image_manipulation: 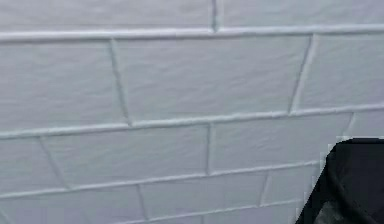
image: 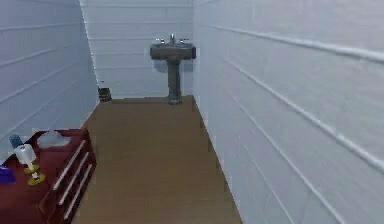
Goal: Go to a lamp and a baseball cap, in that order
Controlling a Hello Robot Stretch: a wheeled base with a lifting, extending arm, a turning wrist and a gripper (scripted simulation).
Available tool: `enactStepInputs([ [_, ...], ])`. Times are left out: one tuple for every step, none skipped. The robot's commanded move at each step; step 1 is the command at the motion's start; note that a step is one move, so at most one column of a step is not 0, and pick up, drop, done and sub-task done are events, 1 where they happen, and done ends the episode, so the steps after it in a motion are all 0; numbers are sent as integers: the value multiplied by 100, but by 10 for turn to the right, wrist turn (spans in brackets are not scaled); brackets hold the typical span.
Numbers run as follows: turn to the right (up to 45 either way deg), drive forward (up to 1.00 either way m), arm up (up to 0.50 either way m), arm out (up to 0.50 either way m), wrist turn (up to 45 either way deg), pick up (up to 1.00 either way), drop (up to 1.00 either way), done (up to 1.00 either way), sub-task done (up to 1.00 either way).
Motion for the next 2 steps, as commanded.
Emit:
enactStepInputs([
  [0,30,0,0,0,0,0,0,0],
  [-150,0,0,0,0,0,0,0,0],
])
